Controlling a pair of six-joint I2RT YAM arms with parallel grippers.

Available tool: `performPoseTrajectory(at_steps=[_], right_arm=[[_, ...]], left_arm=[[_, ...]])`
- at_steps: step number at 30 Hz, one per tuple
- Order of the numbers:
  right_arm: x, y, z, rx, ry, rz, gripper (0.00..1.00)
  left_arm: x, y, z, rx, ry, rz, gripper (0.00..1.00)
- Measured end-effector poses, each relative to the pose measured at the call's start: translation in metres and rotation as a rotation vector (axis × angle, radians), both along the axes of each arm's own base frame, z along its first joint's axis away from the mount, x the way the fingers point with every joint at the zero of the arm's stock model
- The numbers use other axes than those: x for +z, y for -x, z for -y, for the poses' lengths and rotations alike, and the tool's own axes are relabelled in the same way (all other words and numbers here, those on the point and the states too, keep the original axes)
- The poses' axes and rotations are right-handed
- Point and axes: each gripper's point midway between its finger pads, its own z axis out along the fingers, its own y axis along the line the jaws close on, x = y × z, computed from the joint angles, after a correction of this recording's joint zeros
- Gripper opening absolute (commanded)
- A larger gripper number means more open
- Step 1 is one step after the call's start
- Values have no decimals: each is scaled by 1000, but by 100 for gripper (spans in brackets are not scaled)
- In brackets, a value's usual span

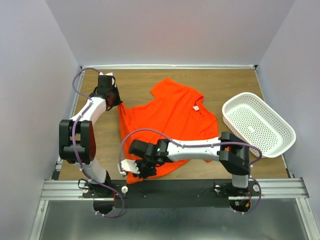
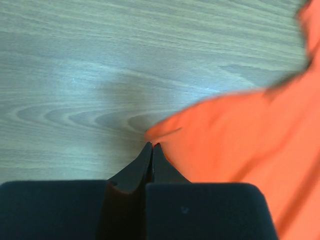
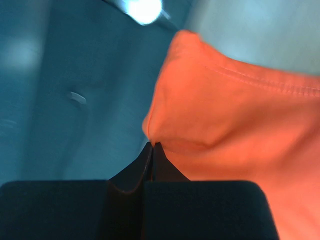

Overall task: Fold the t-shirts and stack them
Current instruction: Flatten the tshirt out

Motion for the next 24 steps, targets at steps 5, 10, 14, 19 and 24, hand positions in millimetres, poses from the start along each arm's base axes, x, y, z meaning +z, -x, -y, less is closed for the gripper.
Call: performPoseTrajectory(at_steps=[5, 10, 14, 19, 24], right_arm=[[20, 29, -36, 87, -51, -83, 46], [37, 17, -57, 55, -86, -82, 99], [63, -15, -45, -17, -123, -60, 100], [119, -151, 13, -360, -250, 9, 100], [120, -302, 115, -861, -297, 31, 95]], left_arm=[[1, 4, -9, 15, -5, -4, 0], [-1, 10, -24, 42, -13, -10, 0], [-7, 16, -35, 63, -17, -26, 0], [-3, 16, -38, 67, -20, -15, 0], [8, 14, -38, 54, -28, 16, 0]])
